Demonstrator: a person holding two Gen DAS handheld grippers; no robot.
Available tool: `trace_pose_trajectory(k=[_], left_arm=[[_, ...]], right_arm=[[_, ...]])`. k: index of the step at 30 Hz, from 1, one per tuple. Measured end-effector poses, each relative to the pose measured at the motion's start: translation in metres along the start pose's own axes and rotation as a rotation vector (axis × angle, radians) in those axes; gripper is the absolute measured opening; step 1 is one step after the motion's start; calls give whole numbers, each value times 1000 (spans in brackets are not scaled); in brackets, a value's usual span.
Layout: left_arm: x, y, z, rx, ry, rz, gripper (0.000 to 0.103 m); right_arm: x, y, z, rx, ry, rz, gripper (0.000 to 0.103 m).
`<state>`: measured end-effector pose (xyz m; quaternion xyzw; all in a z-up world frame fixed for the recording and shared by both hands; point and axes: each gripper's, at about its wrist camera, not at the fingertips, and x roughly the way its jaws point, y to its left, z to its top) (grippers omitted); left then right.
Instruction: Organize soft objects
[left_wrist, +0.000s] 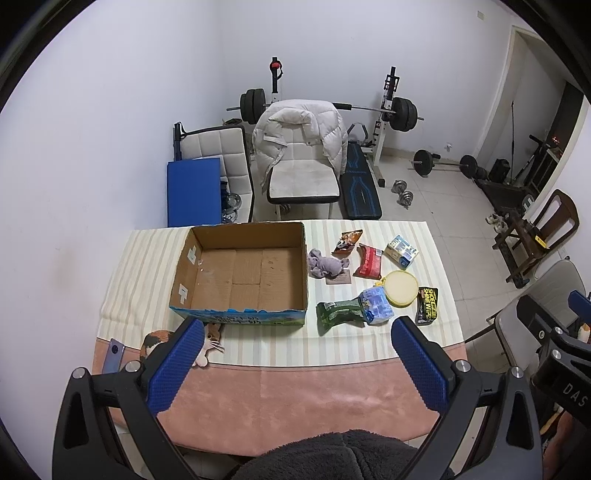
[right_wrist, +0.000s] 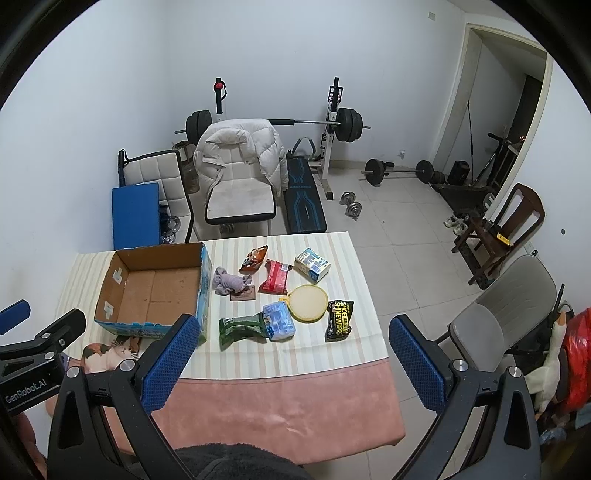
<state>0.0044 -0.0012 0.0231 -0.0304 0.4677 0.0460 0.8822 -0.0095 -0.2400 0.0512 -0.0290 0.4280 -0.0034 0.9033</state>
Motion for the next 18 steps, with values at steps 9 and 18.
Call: trace_pose_trajectory(k=[9, 18], left_arm=[[38, -16, 13, 11, 34, -19, 103], [176, -71, 40, 126, 209, -36, 103]], right_arm=[[30, -27, -5, 66, 53, -7, 103], [179, -83, -7, 114, 283, 29, 103]])
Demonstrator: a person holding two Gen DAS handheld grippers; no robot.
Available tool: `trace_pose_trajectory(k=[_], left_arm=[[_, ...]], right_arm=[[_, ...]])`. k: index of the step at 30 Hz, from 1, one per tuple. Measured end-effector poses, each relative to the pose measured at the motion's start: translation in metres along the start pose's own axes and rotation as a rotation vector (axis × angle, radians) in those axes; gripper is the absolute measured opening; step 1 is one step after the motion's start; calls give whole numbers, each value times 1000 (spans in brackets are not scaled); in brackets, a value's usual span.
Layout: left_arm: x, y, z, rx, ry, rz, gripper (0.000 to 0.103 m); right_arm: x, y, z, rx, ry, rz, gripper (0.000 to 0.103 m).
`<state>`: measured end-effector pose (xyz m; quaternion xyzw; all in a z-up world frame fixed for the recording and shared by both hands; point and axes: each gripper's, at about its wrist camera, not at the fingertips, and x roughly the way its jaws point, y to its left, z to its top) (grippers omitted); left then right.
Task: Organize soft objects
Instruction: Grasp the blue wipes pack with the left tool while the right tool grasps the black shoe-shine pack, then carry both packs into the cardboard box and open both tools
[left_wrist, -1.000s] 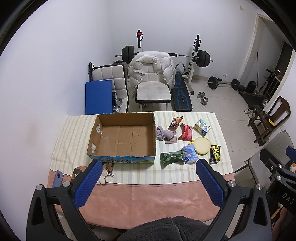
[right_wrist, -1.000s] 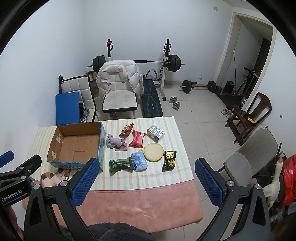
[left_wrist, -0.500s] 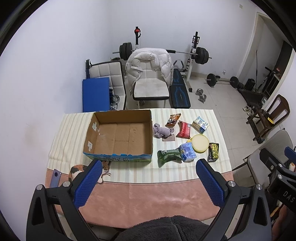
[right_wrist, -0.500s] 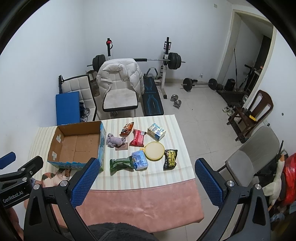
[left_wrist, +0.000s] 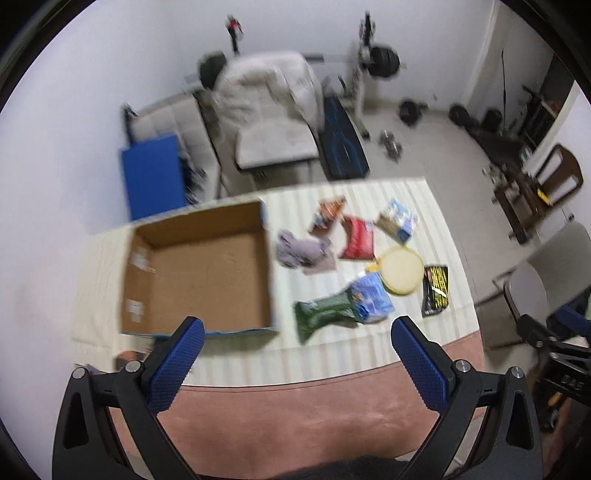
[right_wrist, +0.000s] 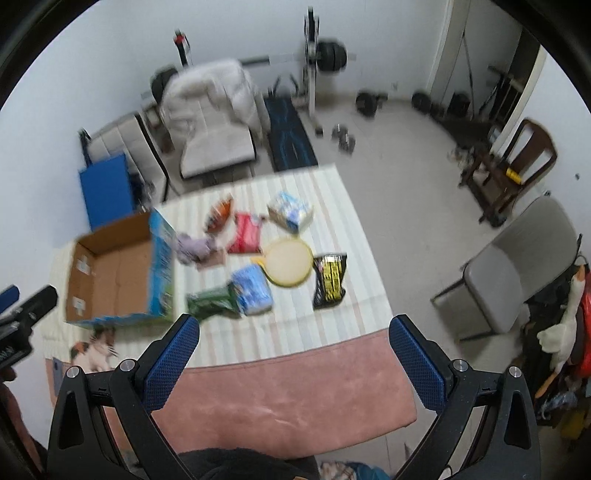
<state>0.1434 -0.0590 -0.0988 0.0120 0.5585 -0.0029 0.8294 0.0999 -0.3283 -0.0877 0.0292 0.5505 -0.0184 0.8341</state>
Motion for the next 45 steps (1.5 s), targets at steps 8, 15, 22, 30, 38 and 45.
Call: trace_pose_trajectory(k=[8, 15, 22, 30, 38, 45], left_arm=[[173, -63, 36, -22, 340, -144, 90], [305, -99, 39, -70, 609, -182, 84], [353, -111, 23, -64, 704, -143, 49], [318, -110, 21, -36, 632, -102, 30], [238, -94, 24, -55, 538, -137, 23], [156, -55, 22, -92, 433, -210, 20]], right_arm=[[191, -66, 28, 64, 249, -7, 103], [314, -93, 40, 93, 403, 18, 103], [379, -87, 36, 83, 495, 42, 100], [411, -82, 21, 107, 566, 20, 49], [373, -89, 3, 120, 538, 38, 39], [307, -77, -8, 122, 466, 123, 38]])
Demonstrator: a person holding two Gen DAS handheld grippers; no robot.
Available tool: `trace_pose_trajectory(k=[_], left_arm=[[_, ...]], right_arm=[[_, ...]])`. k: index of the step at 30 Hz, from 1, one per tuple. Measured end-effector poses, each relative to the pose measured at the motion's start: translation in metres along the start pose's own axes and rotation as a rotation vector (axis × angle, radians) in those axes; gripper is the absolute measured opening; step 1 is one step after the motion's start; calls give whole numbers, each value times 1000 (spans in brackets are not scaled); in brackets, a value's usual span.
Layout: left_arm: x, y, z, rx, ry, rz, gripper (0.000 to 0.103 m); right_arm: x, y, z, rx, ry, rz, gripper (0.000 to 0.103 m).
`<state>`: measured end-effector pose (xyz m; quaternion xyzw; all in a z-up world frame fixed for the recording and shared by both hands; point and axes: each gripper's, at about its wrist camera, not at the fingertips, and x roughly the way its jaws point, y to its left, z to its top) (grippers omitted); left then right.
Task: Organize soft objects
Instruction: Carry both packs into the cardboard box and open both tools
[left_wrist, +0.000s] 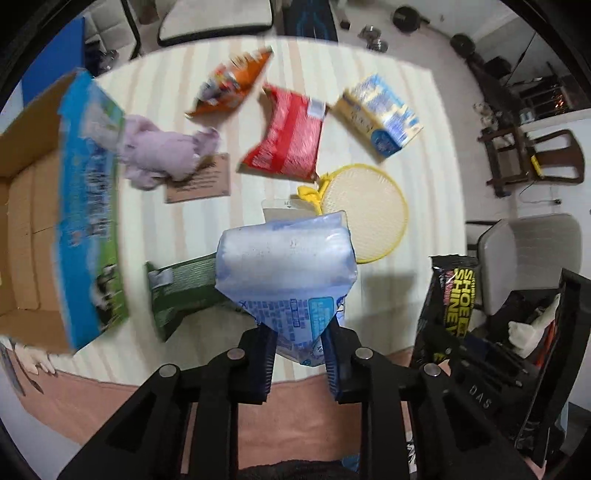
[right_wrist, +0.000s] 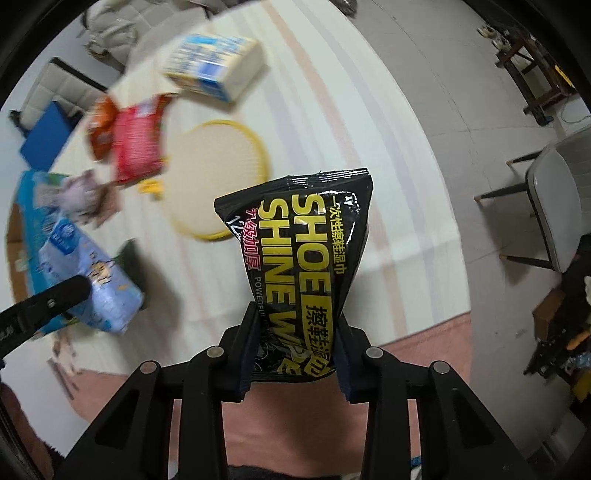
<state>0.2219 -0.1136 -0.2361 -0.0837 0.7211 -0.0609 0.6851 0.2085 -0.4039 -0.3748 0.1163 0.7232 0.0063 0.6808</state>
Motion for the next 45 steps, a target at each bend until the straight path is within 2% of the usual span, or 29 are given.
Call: trace_pose_trajectory(k=[1, 5, 8, 10, 14, 19, 25, 31, 36, 38, 39, 40, 41, 44, 45], left_arm=[[-21, 8, -8, -2, -27, -12, 20], [-56, 38, -11, -36, -117, -32, 20], [-77, 66, -6, -63, -181, -20, 20], [-102, 99, -6, -86, -216, 1, 20], [-104, 162, 14, -114, -241, 70, 19], [-90, 241, 43, -162, -202, 112, 17], [-44, 310, 86, -193, -121, 139, 16], [3, 350, 119, -204, -52, 109, 16], [29, 358, 136, -188, -16, 93, 17], [34, 361, 136, -202, 4, 122, 19], [35, 362, 135, -207, 8, 116, 23], [34, 362, 134, -209, 7, 106, 26], [32, 361, 131, -208, 2, 109, 31], [22, 356, 119, -188, -15, 112, 36], [18, 356, 115, -191, -22, 105, 43]], right_arm=[[-12, 10, -8, -16, -16, 20, 38], [-58, 65, -34, -94, -74, 84, 38], [-89, 116, -44, -173, -116, 134, 38], [-110, 161, -48, -230, -139, 168, 38], [-123, 256, -54, -322, -163, 212, 38], [-94, 372, -35, -366, -168, 196, 38], [-12, 458, -3, -375, -109, 121, 38], [66, 489, 33, -379, -62, 1, 38], [96, 494, 58, -372, -39, -48, 38], [108, 494, 65, -366, -6, -52, 46], [109, 494, 65, -363, -5, -49, 52], [107, 493, 64, -362, -14, -51, 68], [106, 492, 64, -362, -18, -54, 79], [99, 492, 54, -363, -11, -51, 81], [96, 492, 51, -365, -15, -53, 83]])
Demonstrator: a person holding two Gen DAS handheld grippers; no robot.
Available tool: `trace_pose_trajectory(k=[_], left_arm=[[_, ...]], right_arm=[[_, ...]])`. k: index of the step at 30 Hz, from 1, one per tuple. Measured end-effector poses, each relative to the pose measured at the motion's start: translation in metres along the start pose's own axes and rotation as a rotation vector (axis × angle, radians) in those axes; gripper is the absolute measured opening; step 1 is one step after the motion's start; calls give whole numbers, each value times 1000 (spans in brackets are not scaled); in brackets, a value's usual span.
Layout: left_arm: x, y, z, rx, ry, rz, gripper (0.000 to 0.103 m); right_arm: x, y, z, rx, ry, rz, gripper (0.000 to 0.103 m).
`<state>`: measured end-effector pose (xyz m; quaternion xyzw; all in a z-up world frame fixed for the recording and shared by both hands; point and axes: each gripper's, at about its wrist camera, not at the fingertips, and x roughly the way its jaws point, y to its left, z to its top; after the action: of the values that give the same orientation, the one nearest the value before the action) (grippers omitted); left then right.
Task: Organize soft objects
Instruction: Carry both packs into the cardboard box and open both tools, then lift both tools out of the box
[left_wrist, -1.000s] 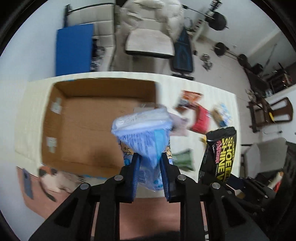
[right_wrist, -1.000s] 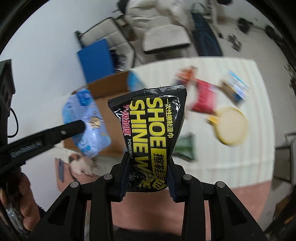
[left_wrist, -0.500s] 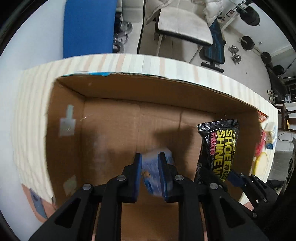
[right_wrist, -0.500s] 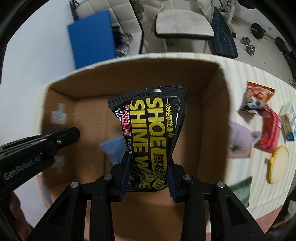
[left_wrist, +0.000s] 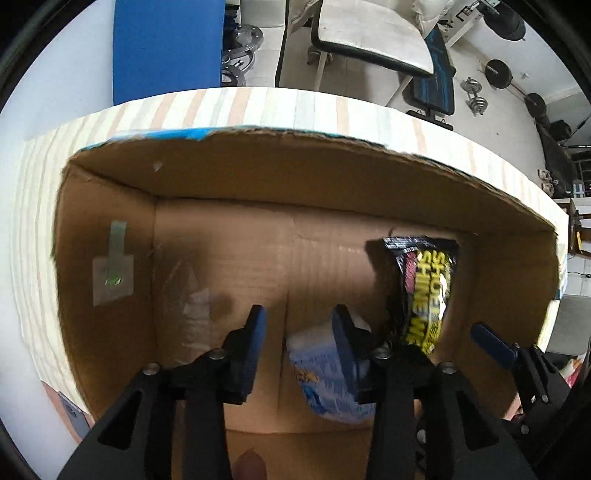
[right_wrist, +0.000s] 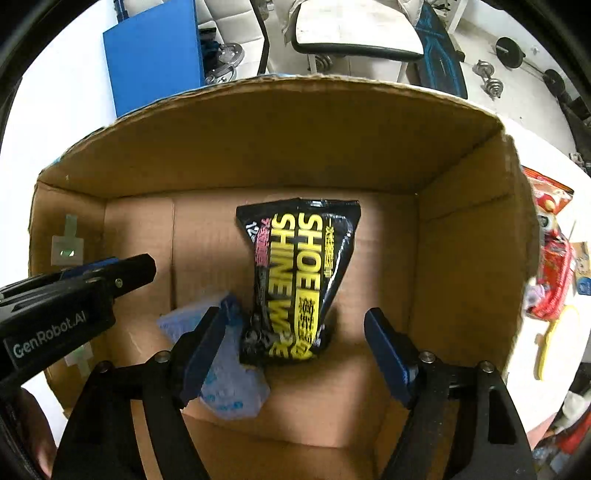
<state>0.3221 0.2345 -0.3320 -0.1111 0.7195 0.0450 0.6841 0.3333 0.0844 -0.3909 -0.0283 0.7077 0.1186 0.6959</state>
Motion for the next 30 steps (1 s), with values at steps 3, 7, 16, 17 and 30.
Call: trace_pose_trajectory(k=[3, 7, 16, 17, 30], left_arm=[[-15, 4, -12, -1, -46, -16, 83], [-38, 8, -33, 29, -111, 11, 94], [-74, 10, -87, 50, -210, 57, 98], [-77, 9, -93, 45, -217, 56, 98], [-137, -45, -140, 80, -371, 131, 101]], right_arm=[[-13, 2, -10, 3, -3, -8, 96], [-33, 6, -30, -8, -29, -30, 103], [-78, 13, -79, -31, -85, -39, 103], [-82, 10, -84, -32, -91, -36, 103], [-156, -24, -137, -6, -207, 75, 103]])
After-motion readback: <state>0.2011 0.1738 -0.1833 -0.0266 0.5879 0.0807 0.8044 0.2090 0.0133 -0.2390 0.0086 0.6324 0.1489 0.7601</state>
